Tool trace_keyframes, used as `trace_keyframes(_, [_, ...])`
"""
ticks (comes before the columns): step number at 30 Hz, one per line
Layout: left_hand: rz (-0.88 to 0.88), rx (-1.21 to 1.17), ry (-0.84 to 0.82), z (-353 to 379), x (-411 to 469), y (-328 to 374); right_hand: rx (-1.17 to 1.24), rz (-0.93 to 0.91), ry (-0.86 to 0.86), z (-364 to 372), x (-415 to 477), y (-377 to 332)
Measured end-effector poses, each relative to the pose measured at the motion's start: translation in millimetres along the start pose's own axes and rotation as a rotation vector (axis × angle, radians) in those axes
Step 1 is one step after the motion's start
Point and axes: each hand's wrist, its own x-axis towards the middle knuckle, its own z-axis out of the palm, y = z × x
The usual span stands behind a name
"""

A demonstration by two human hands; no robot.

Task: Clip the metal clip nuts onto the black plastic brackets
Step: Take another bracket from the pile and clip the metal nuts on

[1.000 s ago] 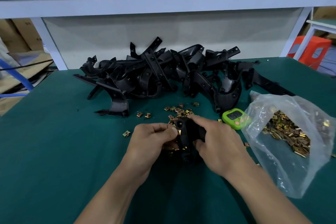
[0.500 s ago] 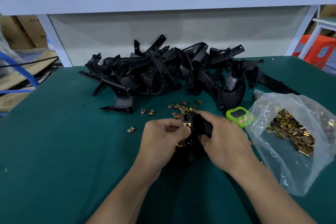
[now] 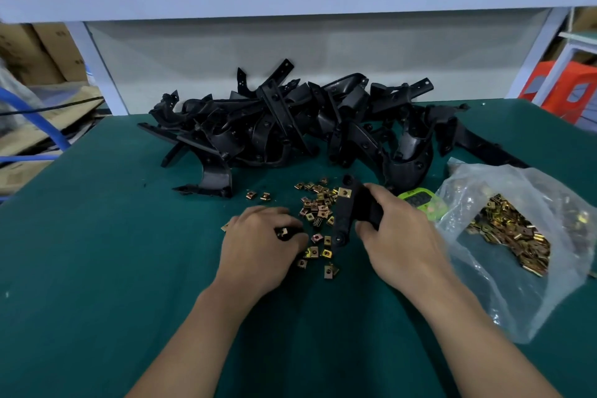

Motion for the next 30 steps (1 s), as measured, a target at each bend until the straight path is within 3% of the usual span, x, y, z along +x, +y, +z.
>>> trace_keyframes(7, [0.102,0.078,0.013,17.1,-2.7,8.0,-0.013,-0.002,-0.008,-0.5,0.4,-0.5])
trace_keyframes(12, [0.1,-0.178,-0.135,15.6,-0.1,15.6,-0.069,-0.023,-0.003,3.1,0.4,-1.7])
trace_keyframes(21, [-0.033,-0.31,0.098,12.5,-10.2,16.5,-0.003,-0.024,0.011,2.9,0.7,1.9])
trace_keyframes(30, [-0.181,-0.502,0.138,1.6,-2.0,13.8,0.035,-0.038,-0.008,5.6,2.3,4.1])
